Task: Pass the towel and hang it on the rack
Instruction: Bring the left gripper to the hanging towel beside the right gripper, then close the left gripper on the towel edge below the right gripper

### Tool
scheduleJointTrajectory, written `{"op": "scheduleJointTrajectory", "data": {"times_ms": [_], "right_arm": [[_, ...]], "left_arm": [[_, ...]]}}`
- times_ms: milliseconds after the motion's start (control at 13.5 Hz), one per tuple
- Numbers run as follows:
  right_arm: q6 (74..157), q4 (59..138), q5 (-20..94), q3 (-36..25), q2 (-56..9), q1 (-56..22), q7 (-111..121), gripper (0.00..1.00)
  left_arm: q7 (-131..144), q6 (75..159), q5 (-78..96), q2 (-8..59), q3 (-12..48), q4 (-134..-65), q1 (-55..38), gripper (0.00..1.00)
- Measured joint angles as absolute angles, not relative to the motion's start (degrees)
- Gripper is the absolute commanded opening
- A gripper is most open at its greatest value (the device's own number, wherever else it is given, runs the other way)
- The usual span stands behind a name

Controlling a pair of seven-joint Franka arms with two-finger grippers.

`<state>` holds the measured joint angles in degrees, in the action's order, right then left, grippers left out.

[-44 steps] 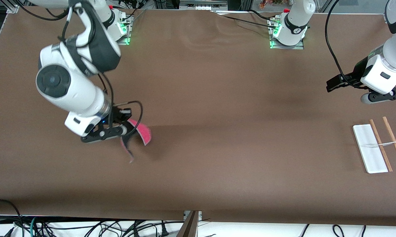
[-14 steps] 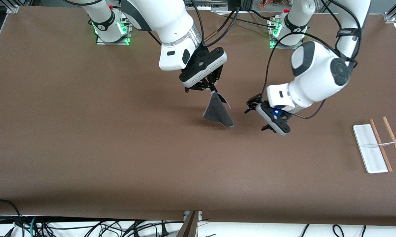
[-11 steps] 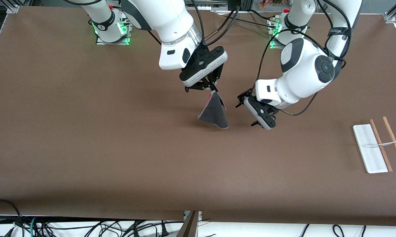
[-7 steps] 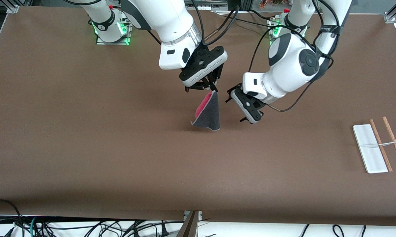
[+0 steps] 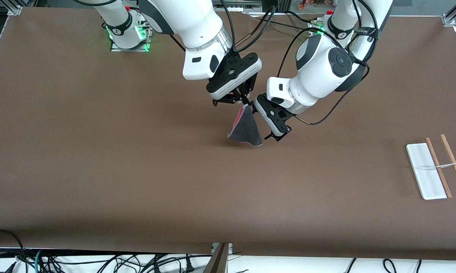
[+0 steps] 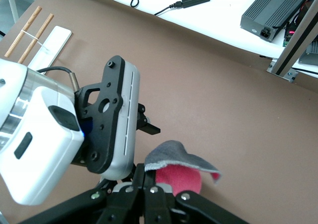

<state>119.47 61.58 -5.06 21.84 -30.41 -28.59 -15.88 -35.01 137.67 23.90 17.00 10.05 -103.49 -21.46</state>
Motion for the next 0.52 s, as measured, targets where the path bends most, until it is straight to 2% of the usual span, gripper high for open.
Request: {"op": "scheduleJointTrajectory", "data": {"times_ms": [517], "right_arm": [[119.5, 61.6, -5.1, 21.7, -30.4, -28.5, -15.8, 0.00]], "left_arm": [[-35.1, 140.2, 23.9, 18.1, 10.0, -103.5, -22.9, 1.00]]}}
